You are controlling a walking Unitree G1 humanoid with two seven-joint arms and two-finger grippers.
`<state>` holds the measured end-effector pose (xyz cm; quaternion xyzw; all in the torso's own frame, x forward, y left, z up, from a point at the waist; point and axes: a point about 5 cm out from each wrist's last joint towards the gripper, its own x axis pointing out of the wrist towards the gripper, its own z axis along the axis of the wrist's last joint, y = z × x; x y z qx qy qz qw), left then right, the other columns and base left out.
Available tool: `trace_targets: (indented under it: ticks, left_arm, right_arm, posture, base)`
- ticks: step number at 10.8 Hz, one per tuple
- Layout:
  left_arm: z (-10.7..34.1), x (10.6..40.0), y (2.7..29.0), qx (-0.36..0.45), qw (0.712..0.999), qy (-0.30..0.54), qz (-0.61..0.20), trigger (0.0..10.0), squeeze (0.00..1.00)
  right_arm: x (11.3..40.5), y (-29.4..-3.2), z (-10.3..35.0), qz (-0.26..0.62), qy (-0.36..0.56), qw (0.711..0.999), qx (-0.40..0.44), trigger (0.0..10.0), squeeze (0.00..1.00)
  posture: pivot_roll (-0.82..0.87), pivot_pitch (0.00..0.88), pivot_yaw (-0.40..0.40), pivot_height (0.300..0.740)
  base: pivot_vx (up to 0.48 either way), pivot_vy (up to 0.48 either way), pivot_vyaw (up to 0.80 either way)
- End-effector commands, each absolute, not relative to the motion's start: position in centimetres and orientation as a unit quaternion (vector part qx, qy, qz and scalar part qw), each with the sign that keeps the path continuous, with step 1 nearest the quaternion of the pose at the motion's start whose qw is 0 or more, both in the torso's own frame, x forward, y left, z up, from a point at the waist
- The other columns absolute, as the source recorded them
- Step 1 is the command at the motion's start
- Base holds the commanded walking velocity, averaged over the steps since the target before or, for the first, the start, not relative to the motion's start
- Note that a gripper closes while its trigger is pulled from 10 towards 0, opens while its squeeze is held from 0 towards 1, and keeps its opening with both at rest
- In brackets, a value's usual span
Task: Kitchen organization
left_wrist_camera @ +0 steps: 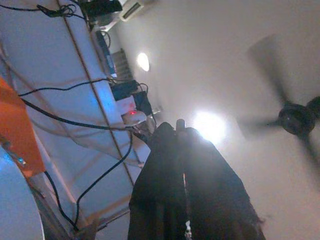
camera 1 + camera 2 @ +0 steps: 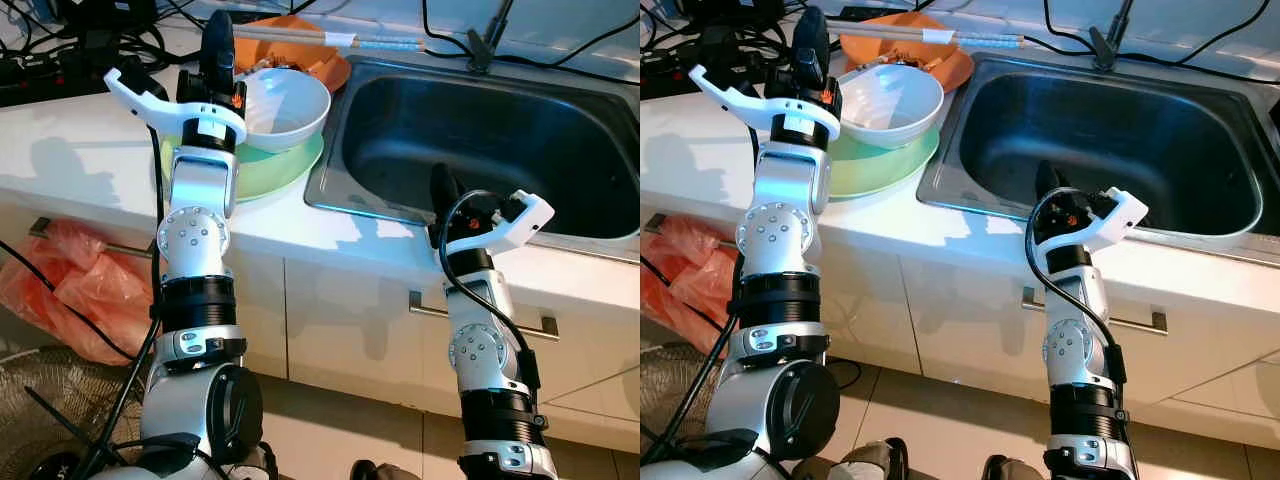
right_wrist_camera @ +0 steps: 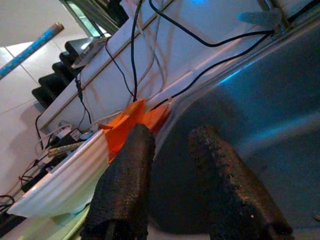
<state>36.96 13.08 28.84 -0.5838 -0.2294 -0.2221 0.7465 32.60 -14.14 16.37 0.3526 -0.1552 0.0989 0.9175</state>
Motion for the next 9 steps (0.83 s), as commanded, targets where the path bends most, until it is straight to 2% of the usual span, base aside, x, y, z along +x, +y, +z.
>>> trace_targets:
  ticks: [1,2,3,9]
  left_arm:
    - [28.6,36.7,12.7,-0.589,0.740,-0.225,-0.234,10.0,0.00]
    - [28.4,36.7,12.6,-0.588,0.741,-0.221,-0.236,10.0,0.00]
    - [28.3,36.6,12.4,-0.588,0.741,-0.218,-0.241,10.0,0.00]
    - [27.7,36.8,11.2,-0.569,0.757,-0.189,-0.261,10.0,0.00]
  right_arm:
    - [32.5,-14.1,16.2,0.094,-0.146,0.915,0.363,10.0,0.00]
    - [32.6,-13.9,16.4,0.099,-0.148,0.914,0.364,10.0,0.07]
    - [32.7,-13.6,16.7,0.105,-0.151,0.909,0.373,10.0,1.00]
    - [33.2,-13.5,20.3,0.120,-0.190,0.854,0.469,10.0,1.00]
  posture:
    - [0.08,0.137,-0.007,0.740]
    - [0.08,0.137,-0.010,0.740]
    - [0.08,0.138,-0.011,0.740]
    - [0.07,0.132,-0.010,0.740]
  base:
    - [0.000,0.000,0.00]
    - [0.000,0.000,0.00]
    - [0.000,0.000,0.00]
    - [0.000,0.000,0.00]
